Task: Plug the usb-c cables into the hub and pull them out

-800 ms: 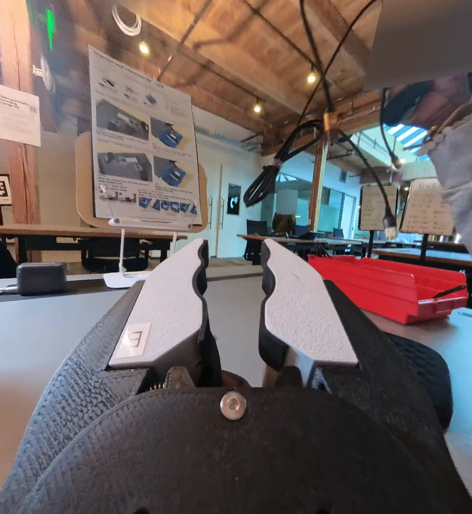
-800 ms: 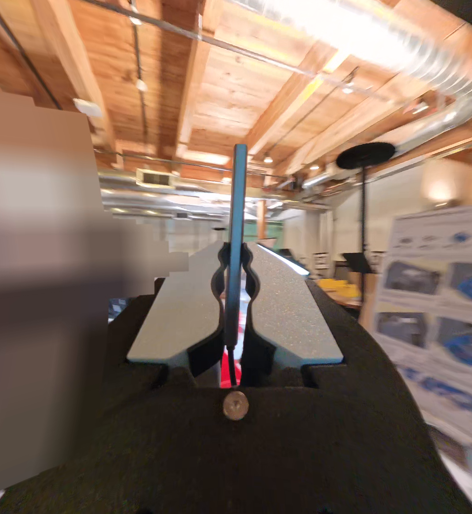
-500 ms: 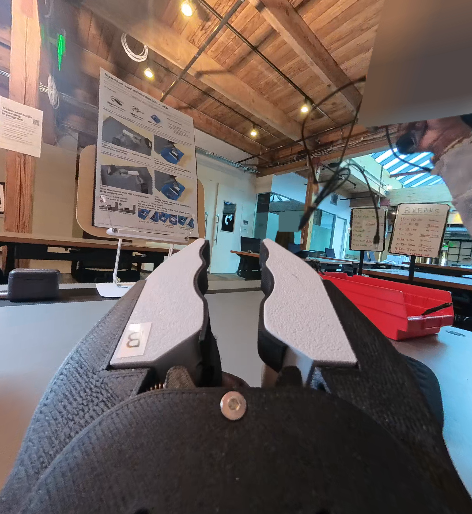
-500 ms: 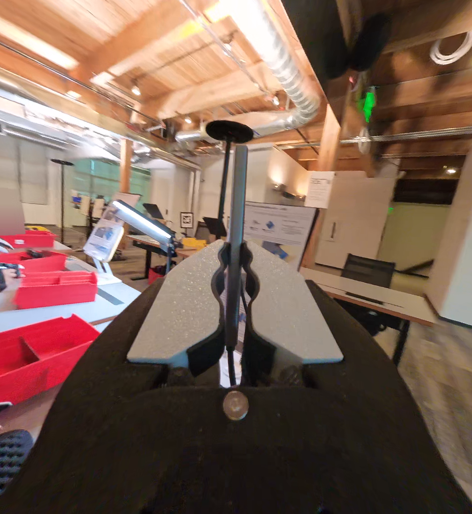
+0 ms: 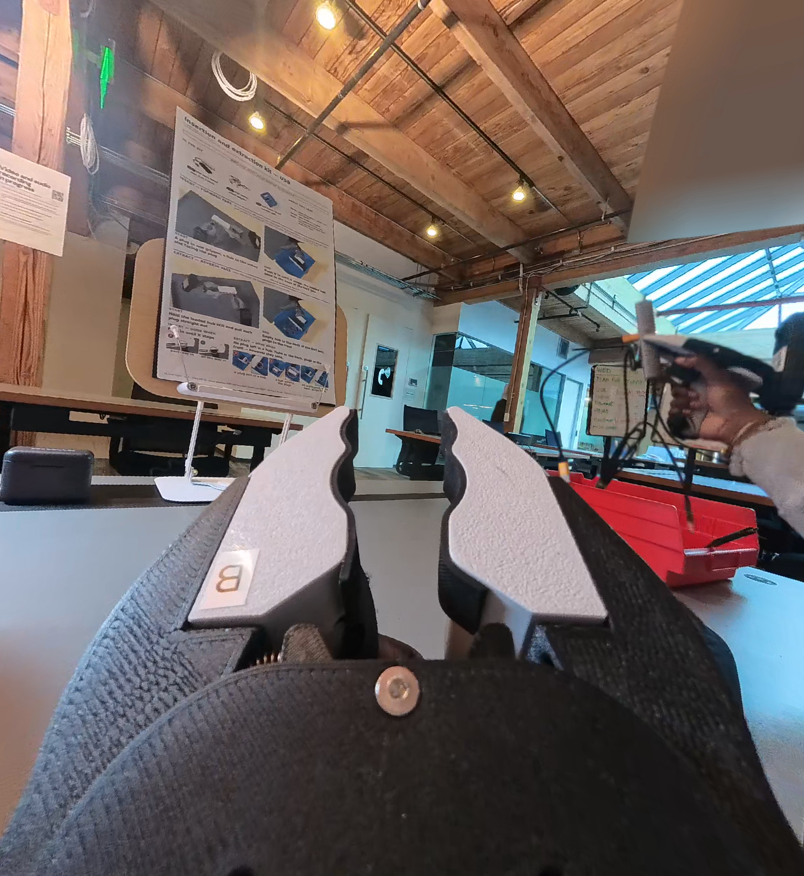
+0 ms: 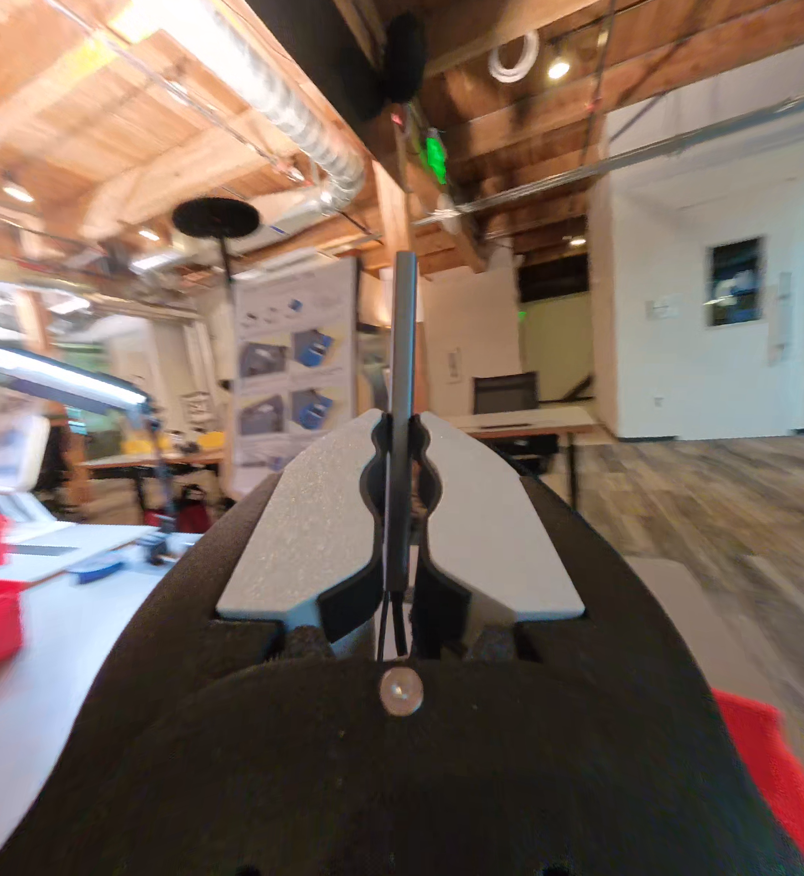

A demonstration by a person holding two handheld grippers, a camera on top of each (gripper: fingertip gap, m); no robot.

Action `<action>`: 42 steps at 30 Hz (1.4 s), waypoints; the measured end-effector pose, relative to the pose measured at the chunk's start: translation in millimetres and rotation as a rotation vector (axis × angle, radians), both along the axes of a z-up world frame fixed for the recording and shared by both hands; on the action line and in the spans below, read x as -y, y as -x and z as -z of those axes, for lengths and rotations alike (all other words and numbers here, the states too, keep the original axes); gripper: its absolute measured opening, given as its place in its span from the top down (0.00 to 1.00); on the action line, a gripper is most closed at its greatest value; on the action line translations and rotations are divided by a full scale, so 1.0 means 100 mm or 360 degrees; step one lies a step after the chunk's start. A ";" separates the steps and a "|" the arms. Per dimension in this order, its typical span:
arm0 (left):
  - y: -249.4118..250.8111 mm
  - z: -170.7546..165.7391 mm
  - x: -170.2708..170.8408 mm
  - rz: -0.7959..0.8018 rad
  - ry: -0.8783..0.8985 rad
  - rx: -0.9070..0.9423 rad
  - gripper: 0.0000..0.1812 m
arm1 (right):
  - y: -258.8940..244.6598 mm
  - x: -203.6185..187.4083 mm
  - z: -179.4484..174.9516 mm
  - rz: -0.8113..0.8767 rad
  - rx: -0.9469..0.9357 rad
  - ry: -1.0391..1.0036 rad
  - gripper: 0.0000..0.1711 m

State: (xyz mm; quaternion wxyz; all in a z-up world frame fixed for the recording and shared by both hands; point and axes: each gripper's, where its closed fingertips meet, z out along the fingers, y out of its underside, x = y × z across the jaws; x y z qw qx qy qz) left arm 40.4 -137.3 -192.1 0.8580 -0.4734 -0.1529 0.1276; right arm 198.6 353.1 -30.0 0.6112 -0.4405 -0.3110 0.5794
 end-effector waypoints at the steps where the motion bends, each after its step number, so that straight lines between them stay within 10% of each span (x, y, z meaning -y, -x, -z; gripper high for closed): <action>1: 0.00 0.00 0.00 -0.0001 0.0000 0.0000 0.81 | -0.03 -0.11 0.14 0.0138 0.0067 -0.0035 0.95; 6: 0.01 0.00 0.00 -0.0002 -0.0003 0.0005 0.81 | -0.12 -0.46 1.02 0.0718 0.0829 -0.0305 0.95; 14: 0.00 0.00 0.01 0.0003 -0.0012 0.0001 0.82 | -0.04 -0.21 2.68 0.0212 0.2158 0.0297 0.93; 20: 0.00 0.00 0.00 0.0007 -0.0008 -0.0002 0.82 | 0.27 -0.09 2.84 -0.0063 0.2170 0.0352 0.88; 22: -0.01 0.00 0.00 0.0009 -0.0009 -0.0002 0.82 | 0.32 -0.04 2.75 -0.0115 0.2164 0.0391 0.69; 28: -0.01 0.00 0.00 0.0015 -0.0009 -0.0008 0.82 | 0.29 -0.06 1.61 0.0355 0.1505 0.0256 0.42; 31: -0.02 -0.01 0.01 0.0016 -0.0023 -0.0012 0.82 | 0.09 0.48 1.47 0.0320 0.1487 0.0195 0.50; 35: -0.01 0.00 0.02 0.0019 -0.0028 -0.0006 0.82 | -0.03 1.27 2.28 0.0154 0.1927 0.0255 0.53; 37: -0.01 -0.01 0.02 0.0031 -0.0036 -0.0003 0.82 | -0.04 1.32 2.72 0.0234 0.2230 0.0190 0.56; 40: -0.02 -0.02 0.05 0.0034 -0.0070 -0.0014 0.82 | 0.04 0.97 2.81 0.0689 0.2343 -0.0075 0.94; 42: -0.03 -0.03 0.08 0.0028 -0.0097 -0.0025 0.82 | 0.26 1.04 2.81 0.0602 0.2295 -0.0098 0.91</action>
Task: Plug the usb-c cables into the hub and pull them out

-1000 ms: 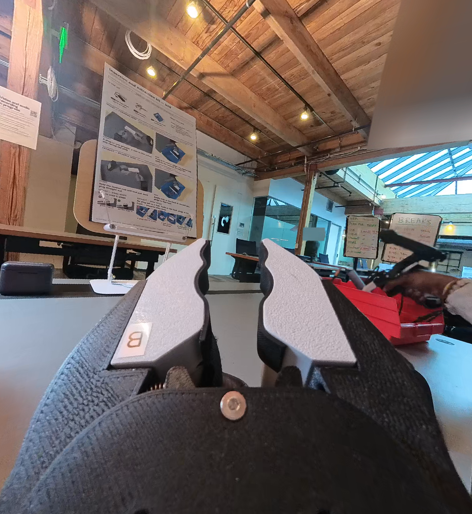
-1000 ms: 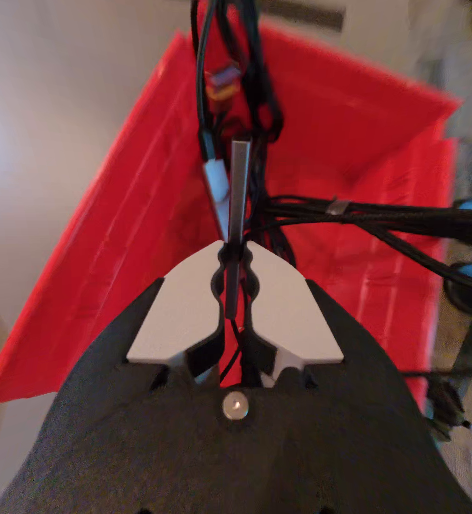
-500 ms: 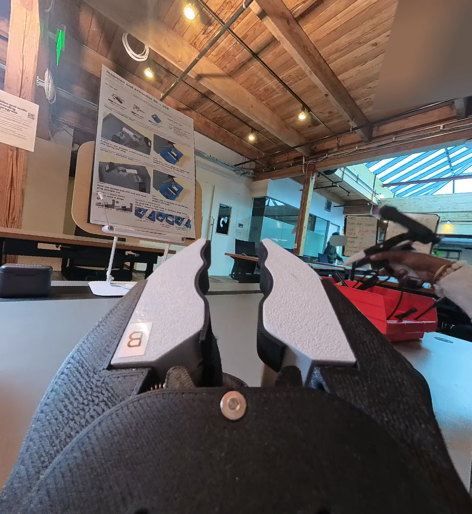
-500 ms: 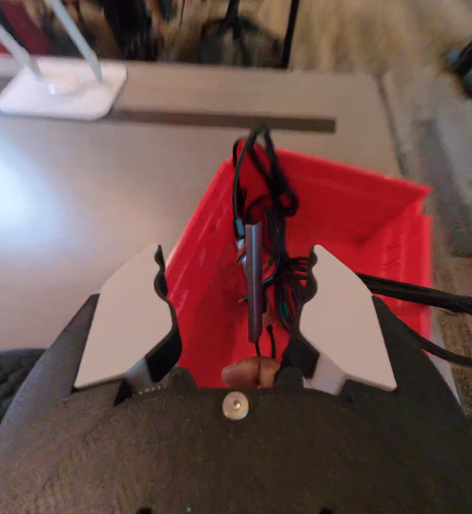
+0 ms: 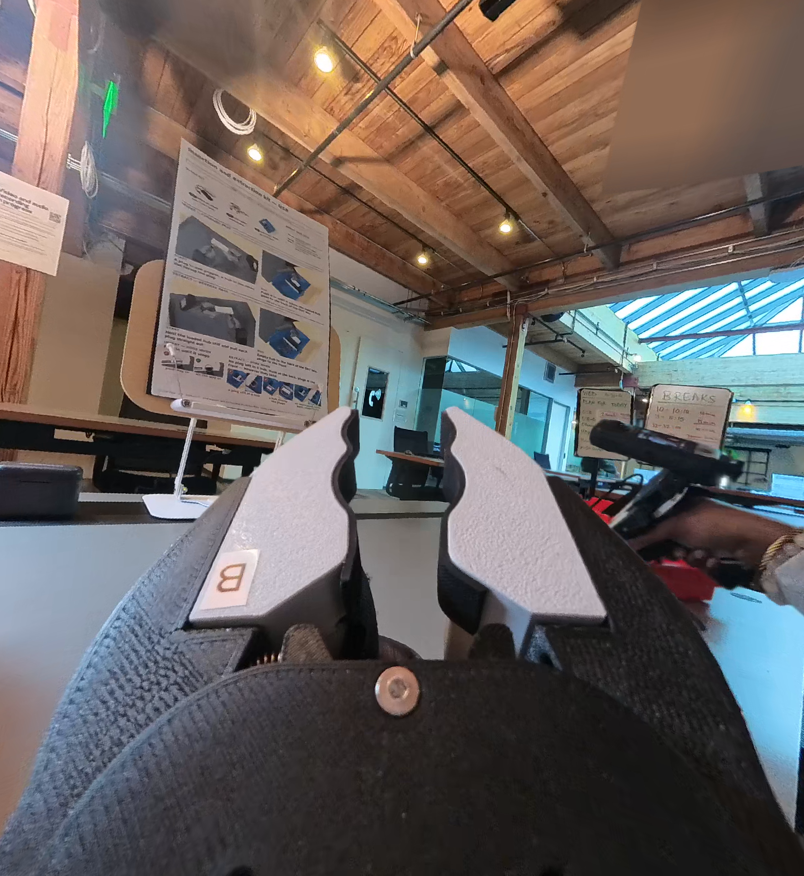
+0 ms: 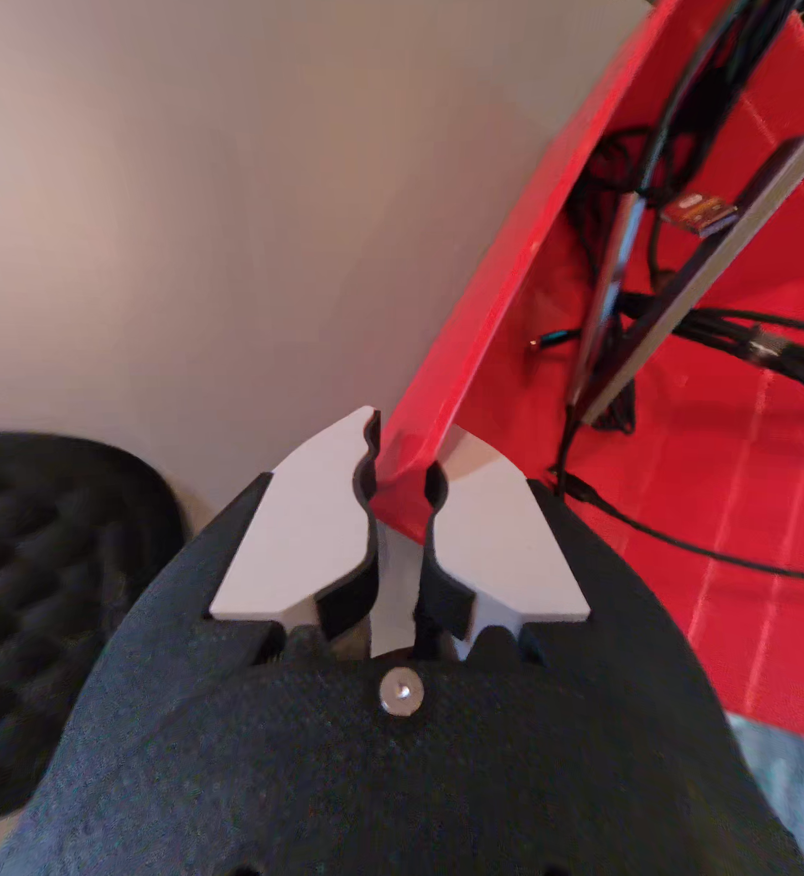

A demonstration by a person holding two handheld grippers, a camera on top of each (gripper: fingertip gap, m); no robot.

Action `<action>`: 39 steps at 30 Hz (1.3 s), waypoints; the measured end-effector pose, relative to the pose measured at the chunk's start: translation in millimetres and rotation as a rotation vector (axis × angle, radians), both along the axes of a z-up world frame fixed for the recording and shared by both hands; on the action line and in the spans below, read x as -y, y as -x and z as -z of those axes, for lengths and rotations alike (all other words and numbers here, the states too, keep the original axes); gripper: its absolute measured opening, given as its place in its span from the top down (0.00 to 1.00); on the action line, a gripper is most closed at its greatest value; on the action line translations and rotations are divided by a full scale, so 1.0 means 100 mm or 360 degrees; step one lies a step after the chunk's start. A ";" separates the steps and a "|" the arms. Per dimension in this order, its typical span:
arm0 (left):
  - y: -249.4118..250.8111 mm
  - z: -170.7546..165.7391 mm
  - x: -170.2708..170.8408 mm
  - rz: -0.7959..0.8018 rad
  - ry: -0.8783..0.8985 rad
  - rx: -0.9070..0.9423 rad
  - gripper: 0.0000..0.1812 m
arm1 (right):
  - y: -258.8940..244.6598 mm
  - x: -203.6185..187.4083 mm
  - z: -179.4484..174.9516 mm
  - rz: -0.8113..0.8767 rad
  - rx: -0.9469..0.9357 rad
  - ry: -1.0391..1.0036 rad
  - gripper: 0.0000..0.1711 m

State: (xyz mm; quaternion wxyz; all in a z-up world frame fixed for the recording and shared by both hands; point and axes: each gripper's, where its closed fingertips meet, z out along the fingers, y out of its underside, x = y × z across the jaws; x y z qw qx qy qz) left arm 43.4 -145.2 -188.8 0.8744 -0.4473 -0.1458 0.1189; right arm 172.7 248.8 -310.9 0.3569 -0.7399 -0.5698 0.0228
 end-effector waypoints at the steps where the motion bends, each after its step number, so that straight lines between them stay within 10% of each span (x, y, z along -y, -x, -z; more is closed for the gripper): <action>1: 0.00 0.00 0.00 0.0003 -0.0003 0.0000 0.82 | 0.10 0.03 0.00 -0.0007 -0.0026 0.0019 0.90; 12: -0.04 -0.03 0.06 0.0012 -0.0064 -0.0039 0.82 | 0.97 0.73 0.02 -0.0262 0.0019 -0.0081 0.84; 22: -0.09 -0.13 0.19 -0.0090 -0.0049 -0.0119 0.83 | 1.78 2.13 0.05 -0.0769 0.0004 -0.0013 0.69; 39: 0.59 -0.48 2.36 -0.1122 0.0120 0.0058 0.83 | 2.46 4.36 0.11 -0.1571 -0.0080 -0.0126 0.52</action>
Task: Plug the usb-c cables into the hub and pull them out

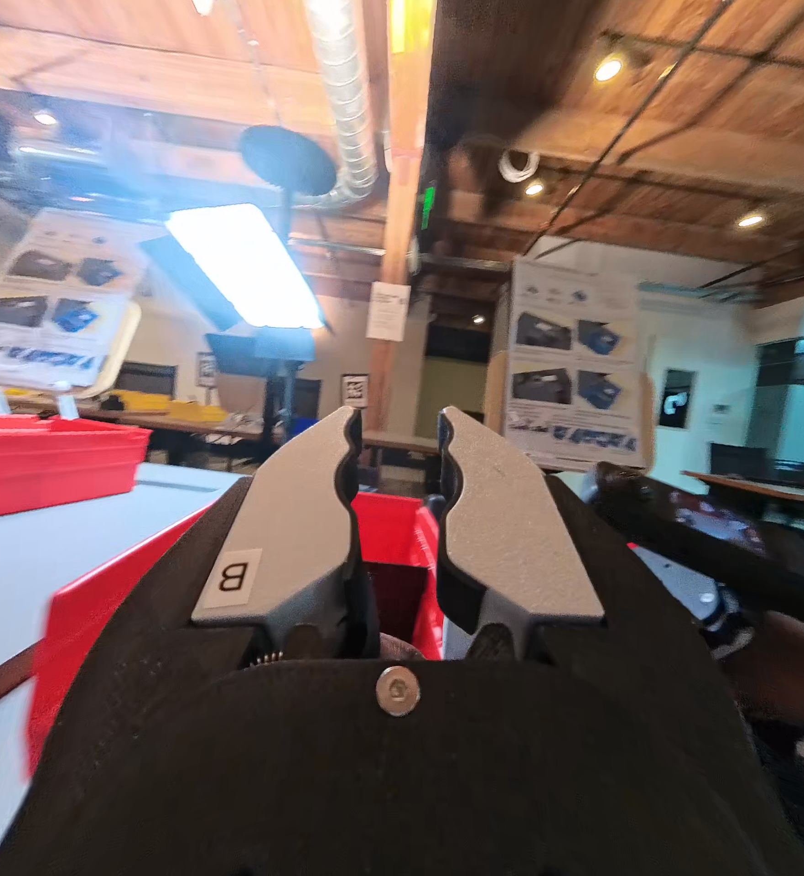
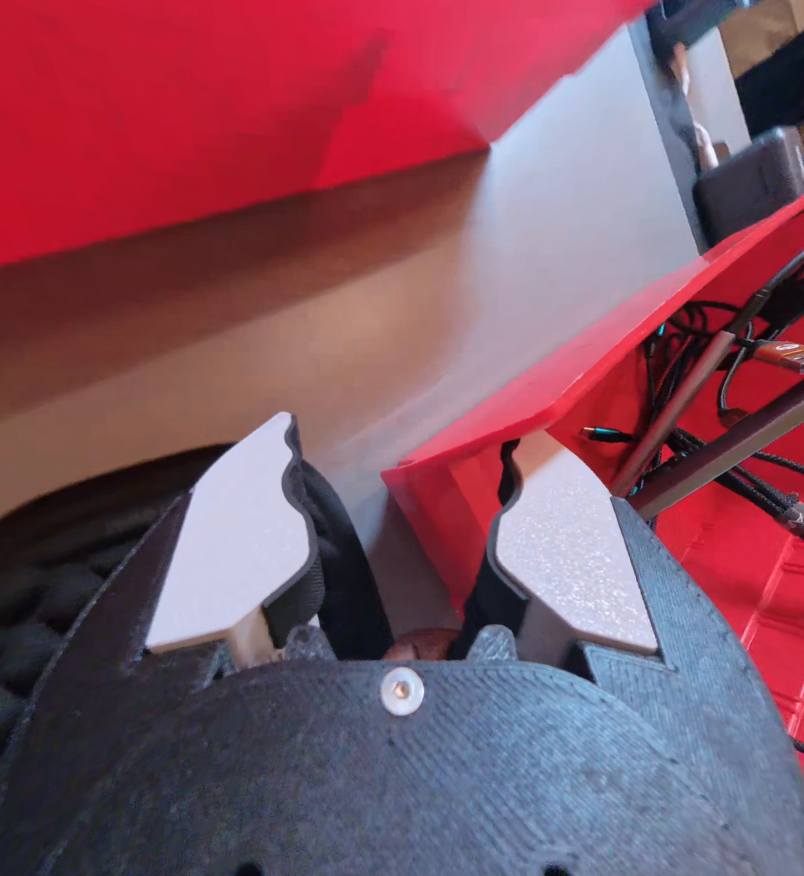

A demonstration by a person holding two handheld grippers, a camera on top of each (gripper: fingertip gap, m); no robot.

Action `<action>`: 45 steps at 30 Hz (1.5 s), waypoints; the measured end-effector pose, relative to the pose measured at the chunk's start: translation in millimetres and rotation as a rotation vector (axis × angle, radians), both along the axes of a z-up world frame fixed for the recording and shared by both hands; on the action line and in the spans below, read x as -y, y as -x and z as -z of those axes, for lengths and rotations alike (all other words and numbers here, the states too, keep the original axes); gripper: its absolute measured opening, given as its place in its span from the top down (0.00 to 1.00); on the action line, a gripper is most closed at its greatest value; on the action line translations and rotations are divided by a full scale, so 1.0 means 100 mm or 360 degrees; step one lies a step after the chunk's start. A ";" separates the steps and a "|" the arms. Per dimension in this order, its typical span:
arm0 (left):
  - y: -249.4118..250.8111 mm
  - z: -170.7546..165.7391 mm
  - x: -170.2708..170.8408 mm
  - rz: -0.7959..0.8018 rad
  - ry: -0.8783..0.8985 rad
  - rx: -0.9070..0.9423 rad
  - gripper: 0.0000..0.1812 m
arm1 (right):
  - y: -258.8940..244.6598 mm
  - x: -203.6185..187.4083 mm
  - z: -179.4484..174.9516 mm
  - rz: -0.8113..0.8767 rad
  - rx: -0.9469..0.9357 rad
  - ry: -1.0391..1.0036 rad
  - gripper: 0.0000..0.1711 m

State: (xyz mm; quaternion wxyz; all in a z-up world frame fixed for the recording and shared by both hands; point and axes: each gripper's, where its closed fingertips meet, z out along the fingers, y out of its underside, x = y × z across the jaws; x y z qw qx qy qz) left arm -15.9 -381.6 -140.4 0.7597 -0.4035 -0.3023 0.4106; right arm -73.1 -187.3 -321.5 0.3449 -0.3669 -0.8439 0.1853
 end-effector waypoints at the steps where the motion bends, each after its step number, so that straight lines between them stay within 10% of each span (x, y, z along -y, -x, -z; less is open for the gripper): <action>1: 0.04 0.04 0.11 -0.0053 0.0000 0.0038 0.83 | 0.02 0.08 0.00 -0.0038 0.0003 0.0006 0.53; 20: 0.98 1.17 1.06 -0.0385 0.0375 0.0880 0.64 | 0.00 0.83 -0.36 -0.0576 -0.0080 0.0991 0.52; 25: 1.01 1.33 1.00 -0.0343 0.0536 0.0994 0.95 | -0.15 0.78 -0.82 -0.0553 -0.0527 0.1302 0.53; 28: 0.80 1.30 0.96 -0.0342 0.0513 0.0973 0.97 | -0.32 0.78 -0.92 -0.0514 -0.0708 0.1511 0.56; 33: 0.35 1.27 0.90 -0.0401 0.0420 0.0853 0.95 | -0.42 0.88 -0.86 -0.0578 -0.0782 0.1295 0.72; 42: 0.69 1.29 0.90 -0.0448 0.0532 0.0813 0.58 | -0.15 1.02 -0.33 -0.0378 -0.0331 0.0886 0.69; 45: 0.81 1.40 0.80 -0.0352 0.0592 0.0861 0.73 | -0.08 1.02 -0.24 -0.0315 -0.0292 0.0754 0.76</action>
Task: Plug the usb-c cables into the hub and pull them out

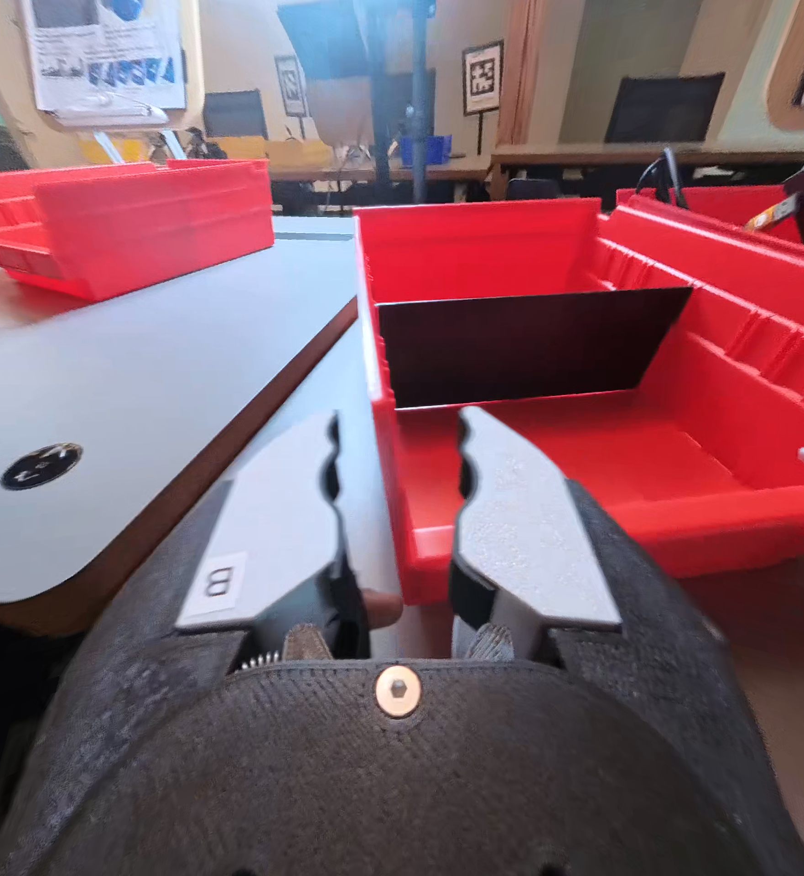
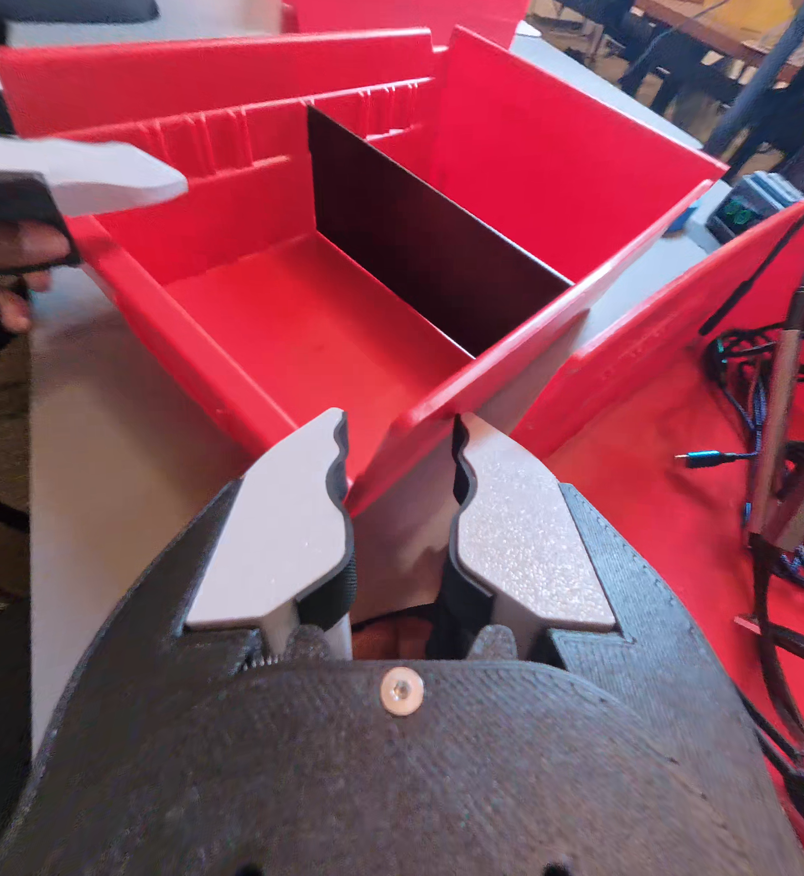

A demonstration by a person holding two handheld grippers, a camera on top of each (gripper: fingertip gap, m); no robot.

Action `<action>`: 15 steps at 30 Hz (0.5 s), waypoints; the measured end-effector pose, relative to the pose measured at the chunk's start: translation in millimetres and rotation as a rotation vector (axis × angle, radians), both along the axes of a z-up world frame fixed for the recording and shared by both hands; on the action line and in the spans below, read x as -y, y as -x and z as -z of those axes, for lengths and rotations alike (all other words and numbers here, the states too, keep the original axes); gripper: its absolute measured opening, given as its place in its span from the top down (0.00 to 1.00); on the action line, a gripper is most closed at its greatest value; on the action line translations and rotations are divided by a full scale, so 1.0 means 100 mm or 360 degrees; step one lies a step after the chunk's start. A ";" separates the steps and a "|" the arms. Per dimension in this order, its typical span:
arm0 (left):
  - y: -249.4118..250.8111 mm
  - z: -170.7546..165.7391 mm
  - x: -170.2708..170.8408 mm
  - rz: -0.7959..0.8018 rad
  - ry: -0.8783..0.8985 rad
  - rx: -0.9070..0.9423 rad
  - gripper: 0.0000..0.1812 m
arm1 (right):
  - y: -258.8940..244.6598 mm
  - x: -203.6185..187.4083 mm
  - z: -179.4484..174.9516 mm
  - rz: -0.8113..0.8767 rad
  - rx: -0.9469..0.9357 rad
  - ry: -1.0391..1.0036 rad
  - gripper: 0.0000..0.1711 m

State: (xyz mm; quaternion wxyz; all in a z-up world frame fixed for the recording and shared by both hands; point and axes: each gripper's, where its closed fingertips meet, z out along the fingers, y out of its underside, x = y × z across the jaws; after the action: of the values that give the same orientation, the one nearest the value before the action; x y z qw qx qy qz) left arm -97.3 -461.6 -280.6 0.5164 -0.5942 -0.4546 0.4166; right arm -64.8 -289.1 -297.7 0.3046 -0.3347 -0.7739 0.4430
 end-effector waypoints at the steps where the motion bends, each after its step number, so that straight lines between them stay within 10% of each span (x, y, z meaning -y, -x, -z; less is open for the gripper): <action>1: 0.01 0.00 -0.01 -0.0003 -0.0013 0.0005 0.87 | 0.01 0.00 0.01 0.0016 -0.0009 -0.0026 0.76; 8: -0.30 -0.16 -0.01 -0.0245 0.0036 -0.0176 0.97 | 0.07 -0.14 -0.23 0.0204 -0.0371 -0.0105 0.89; 15: -0.82 -1.21 -0.39 -0.0276 -0.0032 -0.0911 0.97 | -0.27 -0.53 -1.19 0.0314 -0.1081 0.0235 0.92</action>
State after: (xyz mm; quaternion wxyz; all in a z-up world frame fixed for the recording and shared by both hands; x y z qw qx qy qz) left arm -15.1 -422.1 -160.0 0.5920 -0.4064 -0.3436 0.6053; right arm -37.4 -235.9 -178.4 0.5606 -0.2627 -0.5585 0.5520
